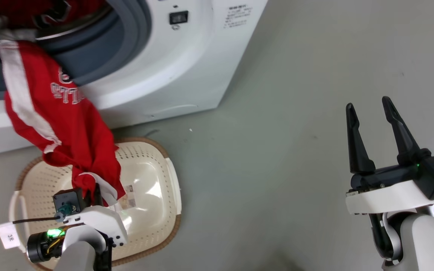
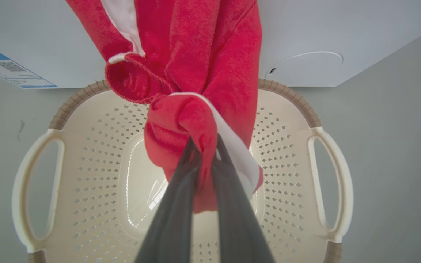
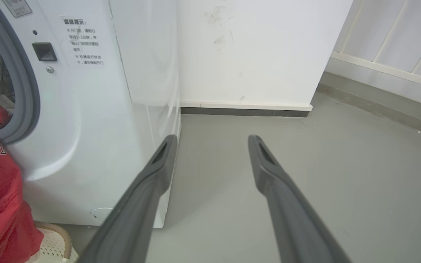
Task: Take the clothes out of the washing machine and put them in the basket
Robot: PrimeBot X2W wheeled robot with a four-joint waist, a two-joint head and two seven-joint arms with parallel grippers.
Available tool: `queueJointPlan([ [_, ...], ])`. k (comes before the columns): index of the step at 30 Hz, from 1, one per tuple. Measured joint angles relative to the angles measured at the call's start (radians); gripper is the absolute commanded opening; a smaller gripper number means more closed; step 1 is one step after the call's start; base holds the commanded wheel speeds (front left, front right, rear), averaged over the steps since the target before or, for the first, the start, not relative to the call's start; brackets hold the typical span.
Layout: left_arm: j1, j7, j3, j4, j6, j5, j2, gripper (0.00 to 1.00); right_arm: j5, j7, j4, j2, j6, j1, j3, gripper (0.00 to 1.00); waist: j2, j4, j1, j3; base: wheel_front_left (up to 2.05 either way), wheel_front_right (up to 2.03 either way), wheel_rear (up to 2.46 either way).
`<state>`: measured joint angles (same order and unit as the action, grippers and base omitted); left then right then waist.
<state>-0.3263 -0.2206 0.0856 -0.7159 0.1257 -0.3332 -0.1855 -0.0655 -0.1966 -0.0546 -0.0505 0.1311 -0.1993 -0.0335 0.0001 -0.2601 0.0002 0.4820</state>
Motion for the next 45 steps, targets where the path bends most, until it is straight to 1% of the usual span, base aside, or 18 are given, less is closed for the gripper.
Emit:
queueJointPlan([
  [8, -0.154, -0.03, -0.025, -0.17, -0.002, -0.005, -0.036, 0.0, -0.022, -0.031, 0.014, 0.0, 0.0, -0.046, -0.007, 1.0, 0.0, -0.05, 0.0, 0.129, 0.0, 0.0, 0.0],
  [14, -0.265, -0.039, -0.049, -0.245, 0.007, -0.003, -0.071, 0.0, -0.03, -0.047, 0.021, 0.0, 0.0, -0.081, -0.021, 1.0, 0.0, -0.07, 0.0, 0.222, 0.0, 0.0, 0.0],
  [18, -0.311, -0.04, -0.074, -0.275, 0.01, -0.004, -0.108, 0.0, -0.037, -0.055, 0.027, 0.0, 0.0, -0.108, -0.034, 1.0, 0.0, -0.085, 0.0, 0.27, 0.0, 0.0, 0.0],
  [19, -0.318, -0.04, -0.079, -0.28, 0.012, -0.004, -0.114, 0.02, -0.04, -0.057, 0.031, 0.0, 0.0, -0.11, -0.036, 1.0, 0.0, -0.089, 0.0, 0.279, 0.0, 0.0, 0.0],
  [20, -0.324, -0.04, -0.084, -0.287, 0.012, -0.004, -0.117, 0.24, -0.041, -0.058, 0.034, 0.0, 0.0, -0.111, -0.036, 1.0, -0.0001, -0.093, 0.0, 0.287, 0.0, 0.0, 0.0],
  [22, -0.332, -0.04, -0.091, -0.293, 0.012, -0.003, -0.119, 0.96, -0.044, -0.059, 0.041, 0.0, 0.0, -0.113, -0.037, 1.0, 0.0, -0.1, 0.0, 0.299, 0.0, 0.0, 0.0],
  [23, -0.334, -0.04, -0.098, -0.296, 0.014, -0.003, -0.12, 1.0, -0.046, -0.06, 0.045, 0.0, 0.0, -0.113, -0.038, 1.0, 0.0, -0.102, 0.0, 0.301, 0.0, 0.0, 0.0],
  [29, -0.335, -0.04, -0.111, -0.297, 0.022, 0.013, -0.119, 1.0, -0.049, -0.064, 0.061, 0.0, 0.0, -0.121, -0.04, 1.0, 0.0, -0.102, 0.0, 0.291, 0.0, 0.0, 0.0],
  [33, -0.308, -0.041, -0.122, -0.291, 0.015, 0.018, -0.104, 1.0, -0.042, -0.066, 0.068, 0.0, 0.0, -0.122, -0.041, 1.0, -0.0001, -0.093, 0.0, 0.255, 0.0, 0.0, 0.0],
  [41, -0.172, -0.041, -0.146, -0.254, 0.004, 0.04, -0.033, 1.0, -0.012, -0.066, 0.079, 0.0, 0.0, -0.092, -0.04, 1.0, 0.0, -0.059, -0.0001, 0.128, 0.0, 0.0, 0.0],
  [45, -0.106, -0.041, -0.157, -0.215, -0.013, 0.051, 0.001, 1.0, 0.006, -0.058, 0.077, 0.001, 0.0, -0.069, -0.034, 1.0, -0.0001, -0.033, -0.0001, 0.054, 0.0, 0.0, 0.0],
])
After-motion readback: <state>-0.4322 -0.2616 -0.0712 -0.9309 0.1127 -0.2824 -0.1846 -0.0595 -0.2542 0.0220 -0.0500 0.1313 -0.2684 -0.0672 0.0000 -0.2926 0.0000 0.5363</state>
